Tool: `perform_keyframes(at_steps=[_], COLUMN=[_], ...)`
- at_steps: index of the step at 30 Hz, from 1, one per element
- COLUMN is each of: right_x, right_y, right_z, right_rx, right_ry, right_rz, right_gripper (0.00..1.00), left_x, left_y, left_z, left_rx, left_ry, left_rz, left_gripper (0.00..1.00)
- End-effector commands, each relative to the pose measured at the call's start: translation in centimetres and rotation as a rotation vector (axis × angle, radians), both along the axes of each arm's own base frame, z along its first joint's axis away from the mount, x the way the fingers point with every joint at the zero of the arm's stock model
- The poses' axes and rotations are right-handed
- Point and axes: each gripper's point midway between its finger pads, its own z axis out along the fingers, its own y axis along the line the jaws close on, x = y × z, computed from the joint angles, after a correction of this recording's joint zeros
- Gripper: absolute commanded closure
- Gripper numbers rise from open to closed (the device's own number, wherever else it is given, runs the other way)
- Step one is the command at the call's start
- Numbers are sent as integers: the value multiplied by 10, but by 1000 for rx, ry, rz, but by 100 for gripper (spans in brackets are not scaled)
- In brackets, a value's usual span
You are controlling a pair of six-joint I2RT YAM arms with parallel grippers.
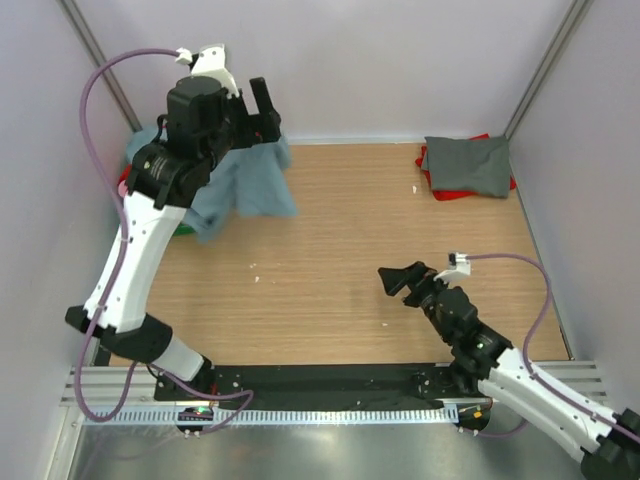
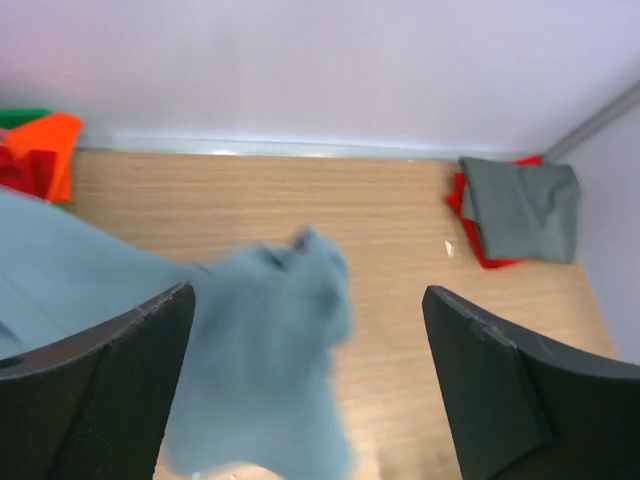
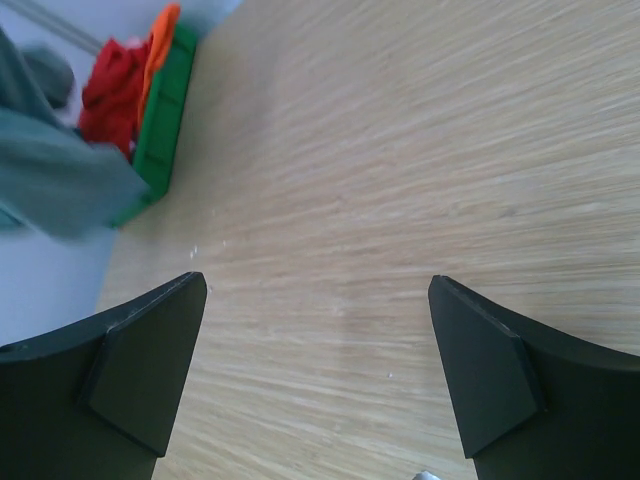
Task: Fold and stack the t-shirts
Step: Move the tshirt to the center of the board
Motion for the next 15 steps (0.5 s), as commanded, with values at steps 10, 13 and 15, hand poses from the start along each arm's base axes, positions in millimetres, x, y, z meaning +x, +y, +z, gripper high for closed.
perform_keyframes(at_steps=[10,13,15], right_x=[-2,-6,-6], right_y=[-67,-40,-44], right_z=[87,83,76], right_rx=[-260,-377,-447], right_ry=[69,177,235], right_rz=[-246,-95,-158], right_gripper=[0,0,0], left_x=[-120,-140,-149], left_y=[37,55,63], left_z=[-175,-193,-206], left_rx=[104,124,146], left_ry=[397,400,423], left_rz=[-40,-13,-3], left_gripper=[0,0,0])
